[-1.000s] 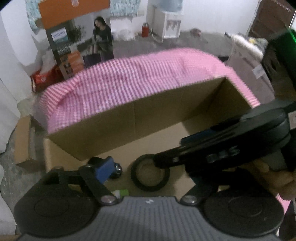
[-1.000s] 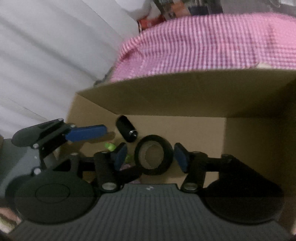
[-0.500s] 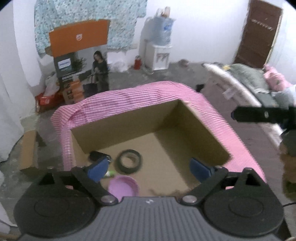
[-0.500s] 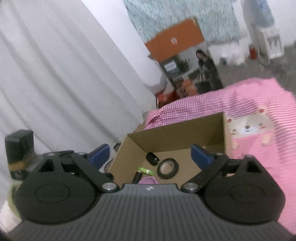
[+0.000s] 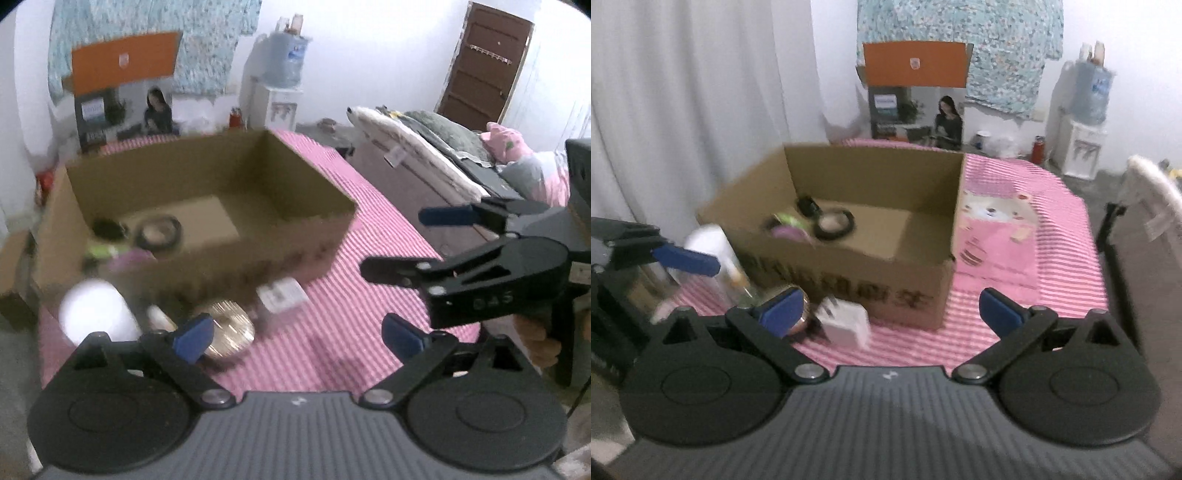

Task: Organize rigid objects
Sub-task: 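Move the right tool to the white charger plug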

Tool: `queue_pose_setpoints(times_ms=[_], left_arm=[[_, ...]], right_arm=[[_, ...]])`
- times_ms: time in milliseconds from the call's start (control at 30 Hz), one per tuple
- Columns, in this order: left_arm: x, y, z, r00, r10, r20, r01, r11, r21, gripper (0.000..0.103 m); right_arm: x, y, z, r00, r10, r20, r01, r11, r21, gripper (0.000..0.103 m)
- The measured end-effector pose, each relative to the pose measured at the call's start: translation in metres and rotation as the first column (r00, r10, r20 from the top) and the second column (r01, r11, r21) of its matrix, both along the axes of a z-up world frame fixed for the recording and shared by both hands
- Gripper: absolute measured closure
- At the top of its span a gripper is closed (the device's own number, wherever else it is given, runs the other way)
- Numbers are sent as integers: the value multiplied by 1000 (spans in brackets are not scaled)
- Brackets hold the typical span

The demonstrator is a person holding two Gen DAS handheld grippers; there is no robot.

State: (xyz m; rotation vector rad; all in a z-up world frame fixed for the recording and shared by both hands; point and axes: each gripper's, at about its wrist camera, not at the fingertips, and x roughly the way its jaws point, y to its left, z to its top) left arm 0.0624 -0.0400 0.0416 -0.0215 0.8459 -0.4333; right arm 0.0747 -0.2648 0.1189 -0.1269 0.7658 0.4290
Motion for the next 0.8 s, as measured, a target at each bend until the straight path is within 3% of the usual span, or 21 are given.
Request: queue_pose_setpoints(times_ms=[167, 233, 400, 567, 800], left_arm=[[-8, -7, -21, 1000, 19, 20, -19, 1000, 16, 5], [-9, -10, -26, 999, 17, 41, -18, 1000, 18, 5], [-12, -25, -41, 996, -2, 88, -4, 998, 69, 5], [-12, -35, -51, 989, -28, 144, 9, 992, 129, 5], [-2, -44, -63, 982, -75, 173, 46, 985, 164, 5]], right_arm=[[-7, 4, -12, 998, -19, 59, 28, 989, -148, 1], [-8, 1, -16, 996, -31, 82, 44, 986, -163, 1], [-14, -18, -24, 996, -72, 60, 70, 997, 30, 1], [-8, -27, -39, 996, -93, -12, 93, 963, 254, 1], [12, -6, -59, 995, -72, -76, 92, 947, 308, 2]])
